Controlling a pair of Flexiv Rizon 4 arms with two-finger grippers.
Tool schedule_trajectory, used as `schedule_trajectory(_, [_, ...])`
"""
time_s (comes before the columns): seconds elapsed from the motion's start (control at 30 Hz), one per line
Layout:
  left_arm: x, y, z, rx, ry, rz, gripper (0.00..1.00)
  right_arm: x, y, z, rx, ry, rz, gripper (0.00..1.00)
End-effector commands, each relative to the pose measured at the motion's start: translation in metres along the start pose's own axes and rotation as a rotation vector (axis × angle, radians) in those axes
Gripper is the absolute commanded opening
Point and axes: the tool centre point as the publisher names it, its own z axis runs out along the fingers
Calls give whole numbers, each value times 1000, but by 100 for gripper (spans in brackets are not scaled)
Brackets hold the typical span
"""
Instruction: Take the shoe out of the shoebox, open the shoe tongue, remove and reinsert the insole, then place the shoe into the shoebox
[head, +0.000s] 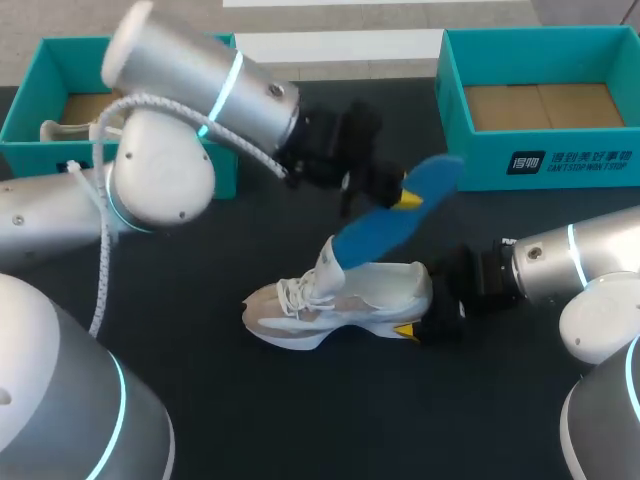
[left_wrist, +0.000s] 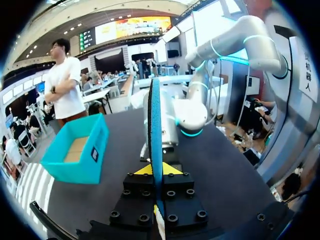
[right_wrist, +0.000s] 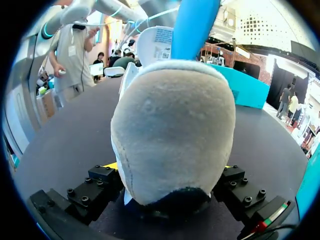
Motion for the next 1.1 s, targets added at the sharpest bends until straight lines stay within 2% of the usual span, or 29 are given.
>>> schedule_trajectory(0.03, [-1, -32, -25, 49, -3, 17, 0, 0, 0, 0, 4, 1, 0, 0])
schedule_trajectory(0.3, [-12, -106, -59, 230, -37, 107, 0, 0, 0, 0, 4, 1, 0, 0])
schedule_trajectory(0.47, [-11, -139, -74, 323, -29, 167, 0, 0, 0, 0, 4, 1, 0, 0])
schedule_trajectory(1.07, [-11, -139, -74, 323, -29, 167, 0, 0, 0, 0, 4, 1, 0, 0])
schedule_trajectory(1.1, [-7, -139, -81, 336, -25, 105, 0, 0, 0, 0, 4, 1, 0, 0])
